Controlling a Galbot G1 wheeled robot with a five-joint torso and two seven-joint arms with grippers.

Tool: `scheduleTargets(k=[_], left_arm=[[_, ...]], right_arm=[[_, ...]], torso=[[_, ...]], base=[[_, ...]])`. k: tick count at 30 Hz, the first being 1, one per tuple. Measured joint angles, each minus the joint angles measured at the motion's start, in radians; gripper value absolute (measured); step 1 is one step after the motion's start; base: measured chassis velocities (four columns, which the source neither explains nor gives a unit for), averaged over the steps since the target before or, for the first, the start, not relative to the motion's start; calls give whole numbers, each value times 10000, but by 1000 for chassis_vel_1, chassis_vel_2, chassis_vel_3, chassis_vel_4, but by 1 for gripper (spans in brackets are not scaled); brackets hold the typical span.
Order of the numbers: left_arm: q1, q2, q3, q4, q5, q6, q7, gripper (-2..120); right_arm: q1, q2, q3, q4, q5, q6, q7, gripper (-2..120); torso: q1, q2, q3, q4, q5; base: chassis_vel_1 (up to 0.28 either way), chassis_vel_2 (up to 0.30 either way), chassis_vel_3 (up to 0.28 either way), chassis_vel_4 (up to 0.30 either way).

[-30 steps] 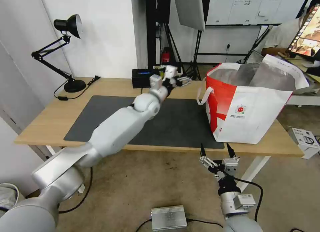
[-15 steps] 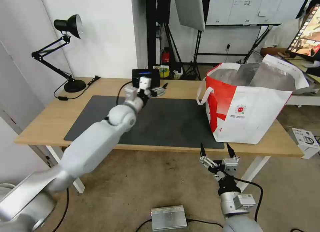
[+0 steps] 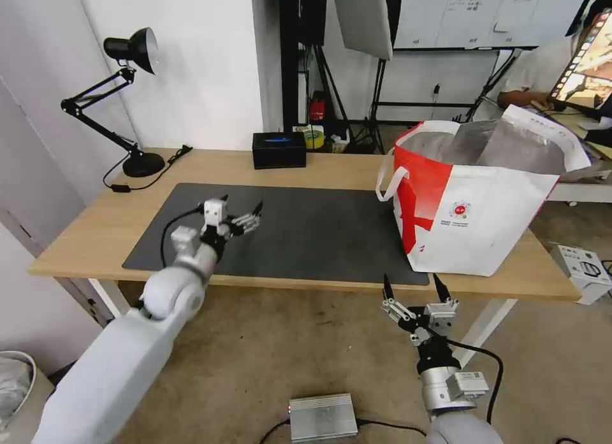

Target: Pick up the trash from the table and place it into the takeout bag.

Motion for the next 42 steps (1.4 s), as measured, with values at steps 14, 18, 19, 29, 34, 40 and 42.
scheduleTargets(k=[14,18,19,29,34,40,42], left_arm=[[3315,-1439,-2715,-1484,1526,-502,794,100],[4015,-1945,-2962,-1615,1926,-810,1011,100],[4165,-2096,-2990,-1621,2066,-898,1069,100],[4881,-2613,-3315,-1949,2646,-1151,1411,100],[5181,-2783,-3398,-1969,2789,-1397,1522,100],[5315,-2955,-3401,-2032,2805,-1604,1568,100],[5379,-3014,-3400,-2067,2835,-1656,1597,100]], right_arm=[[0,0,1,0,0,0,0,100],[0,0,0,0,0,0,0,100],[0,0,0,1,0,0,0,100],[0,0,0,0,0,0,0,100],[0,0,0,0,0,0,0,100],[1,0,0,0,0,0,0,100],[0,0,0,0,0,-1,0,100]], torso=[[0,0,1,0,1],[0,-1,0,1,1],[0,-1,1,0,0],[1,-1,2,0,1],[1,-1,2,0,1],[2,-1,2,-1,1],[1,-1,2,-1,1]], base=[[0,0,0,0],[0,0,0,0],[0,0,0,0],[0,0,0,0],[0,0,0,0],[0,0,0,0],[0,0,0,0]])
